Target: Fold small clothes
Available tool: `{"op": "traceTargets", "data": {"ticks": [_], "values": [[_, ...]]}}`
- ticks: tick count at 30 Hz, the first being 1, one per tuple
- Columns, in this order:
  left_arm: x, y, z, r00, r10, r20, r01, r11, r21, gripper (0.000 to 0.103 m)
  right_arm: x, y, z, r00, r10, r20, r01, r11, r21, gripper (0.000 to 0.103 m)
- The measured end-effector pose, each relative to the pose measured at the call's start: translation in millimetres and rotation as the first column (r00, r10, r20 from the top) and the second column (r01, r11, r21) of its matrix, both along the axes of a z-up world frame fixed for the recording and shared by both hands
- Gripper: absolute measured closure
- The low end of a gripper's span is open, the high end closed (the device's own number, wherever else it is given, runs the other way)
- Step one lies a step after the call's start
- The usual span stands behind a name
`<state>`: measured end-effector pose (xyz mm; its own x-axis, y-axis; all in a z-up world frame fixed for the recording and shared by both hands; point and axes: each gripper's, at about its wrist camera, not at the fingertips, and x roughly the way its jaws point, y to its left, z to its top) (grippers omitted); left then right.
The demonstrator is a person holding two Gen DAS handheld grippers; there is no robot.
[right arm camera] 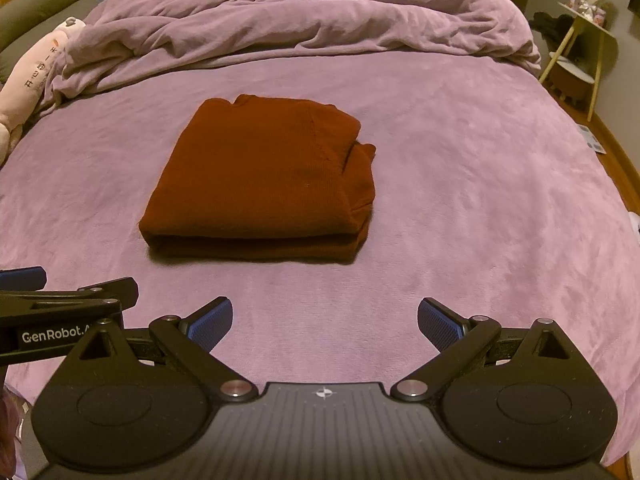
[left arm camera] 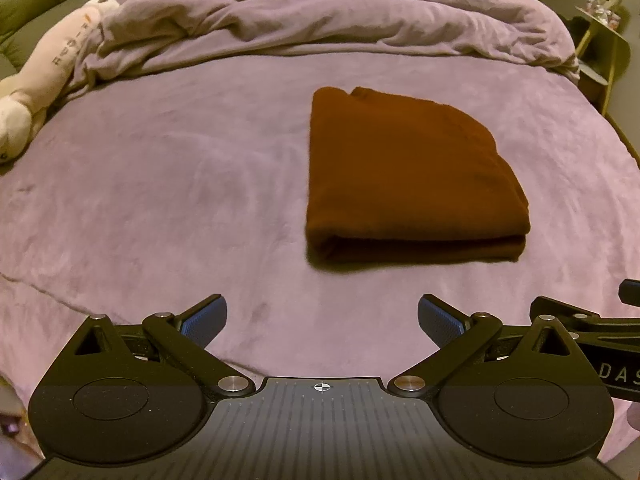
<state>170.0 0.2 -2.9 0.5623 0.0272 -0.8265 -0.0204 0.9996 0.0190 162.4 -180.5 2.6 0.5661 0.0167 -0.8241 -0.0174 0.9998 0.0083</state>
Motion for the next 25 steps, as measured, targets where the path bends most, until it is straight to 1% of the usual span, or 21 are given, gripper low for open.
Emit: {"op": "traceTargets", "data": {"ticks": [17,25], "values": [[-3.6,-3.7,-2.3,1.000,-0.012,0.005,0.012,0.999,0.041,0.000,1.1,-0.9,0.0,1.000,-0.005,0.001,0.005,1.000,-0.001,0.004],[-4.6,-0.3,-2.5,1.000,-0.024,0.002,0.024,0.999,0.036,0.000,0.6,-1.8,0.2,1.000,-0.006,0.002,0.006,1.000,-0.004,0.004]]}}
